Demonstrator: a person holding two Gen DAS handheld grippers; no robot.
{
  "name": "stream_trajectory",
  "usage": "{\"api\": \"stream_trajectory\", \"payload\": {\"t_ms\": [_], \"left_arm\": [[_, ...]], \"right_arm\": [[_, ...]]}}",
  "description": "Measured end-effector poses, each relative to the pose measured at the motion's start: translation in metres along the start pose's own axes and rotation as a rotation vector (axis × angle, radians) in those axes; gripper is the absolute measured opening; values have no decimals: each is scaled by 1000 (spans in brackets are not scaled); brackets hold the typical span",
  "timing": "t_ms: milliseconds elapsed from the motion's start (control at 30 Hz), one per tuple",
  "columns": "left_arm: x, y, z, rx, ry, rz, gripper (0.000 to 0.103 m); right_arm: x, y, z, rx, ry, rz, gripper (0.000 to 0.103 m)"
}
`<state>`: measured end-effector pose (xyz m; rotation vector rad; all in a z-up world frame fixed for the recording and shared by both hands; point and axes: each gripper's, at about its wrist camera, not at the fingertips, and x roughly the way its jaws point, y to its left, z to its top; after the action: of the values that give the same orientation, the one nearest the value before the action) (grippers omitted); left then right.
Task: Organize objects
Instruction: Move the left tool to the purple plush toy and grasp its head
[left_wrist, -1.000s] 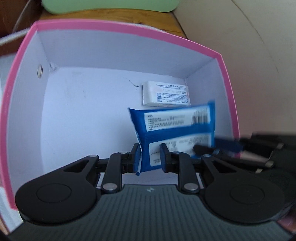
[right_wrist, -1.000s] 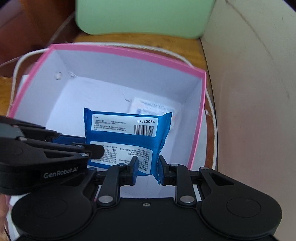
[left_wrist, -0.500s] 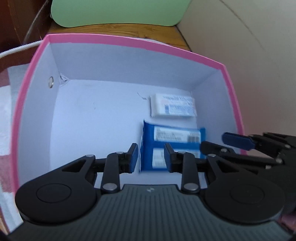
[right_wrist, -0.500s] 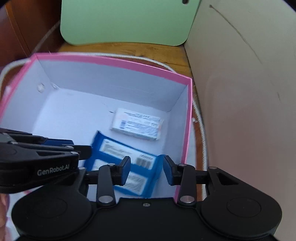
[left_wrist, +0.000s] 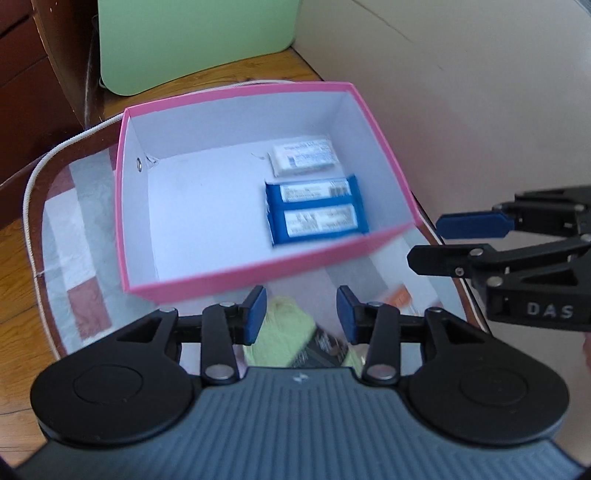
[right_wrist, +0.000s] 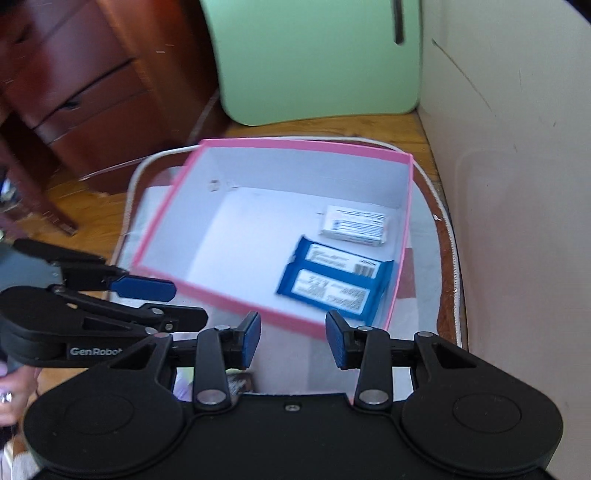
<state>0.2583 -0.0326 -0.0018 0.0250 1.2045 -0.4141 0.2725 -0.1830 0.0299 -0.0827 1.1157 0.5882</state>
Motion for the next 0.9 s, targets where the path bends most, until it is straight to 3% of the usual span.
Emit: {"api": "stream_trajectory", "payload": {"t_ms": [100,400,733,900], "left_arm": [[-24,-6,-13,50,-14,41,43],[-67,-15,-56,137,-9,46,56],[-49,5,-121,95,-1,-18,62],[-30,26,-142,18,-17,-21,64]], "right_arm": [[-21,13,-11,-37,3,35,44],[-63,50,-50,-135,40,123,52],[-58,92,-95,-247,88,214,60],[-34,103,-113,-265,103,246,60]]}}
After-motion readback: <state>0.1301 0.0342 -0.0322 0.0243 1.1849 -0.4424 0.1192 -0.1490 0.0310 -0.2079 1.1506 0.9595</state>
